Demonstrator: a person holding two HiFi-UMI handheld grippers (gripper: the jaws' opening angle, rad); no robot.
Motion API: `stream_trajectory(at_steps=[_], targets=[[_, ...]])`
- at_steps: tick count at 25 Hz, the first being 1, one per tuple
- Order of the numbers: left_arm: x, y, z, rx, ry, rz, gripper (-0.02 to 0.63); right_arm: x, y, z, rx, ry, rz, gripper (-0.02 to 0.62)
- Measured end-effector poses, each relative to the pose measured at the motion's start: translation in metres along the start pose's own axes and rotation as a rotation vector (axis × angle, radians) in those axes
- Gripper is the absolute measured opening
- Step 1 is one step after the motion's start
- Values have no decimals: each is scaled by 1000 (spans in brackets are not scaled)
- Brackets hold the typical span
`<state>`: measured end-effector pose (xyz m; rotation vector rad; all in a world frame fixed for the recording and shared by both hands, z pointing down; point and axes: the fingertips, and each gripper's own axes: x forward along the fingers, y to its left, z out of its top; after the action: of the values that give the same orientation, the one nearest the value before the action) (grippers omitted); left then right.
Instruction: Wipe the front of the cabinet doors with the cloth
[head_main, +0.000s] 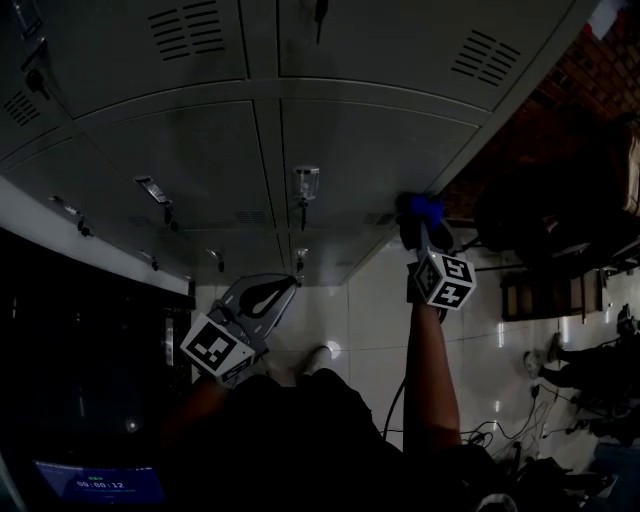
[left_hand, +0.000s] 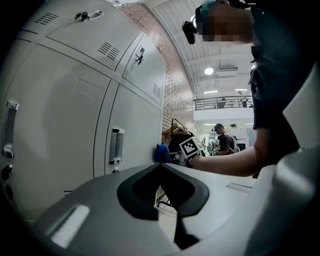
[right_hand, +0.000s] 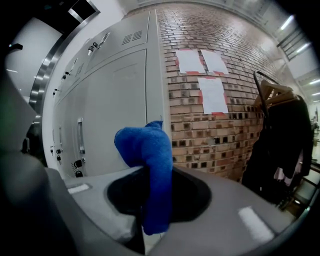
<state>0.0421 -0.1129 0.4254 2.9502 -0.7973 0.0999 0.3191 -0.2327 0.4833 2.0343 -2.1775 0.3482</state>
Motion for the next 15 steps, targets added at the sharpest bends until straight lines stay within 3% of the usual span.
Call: stream_trajectory(at_steps=[4,15], targets=[[-12,5,-4,-6,-2,0,0,-5,42,-8,-12,-7,51,84],[-66,31,-4,-25,-9,55,0,15,234,-46,-92,81,366,84]])
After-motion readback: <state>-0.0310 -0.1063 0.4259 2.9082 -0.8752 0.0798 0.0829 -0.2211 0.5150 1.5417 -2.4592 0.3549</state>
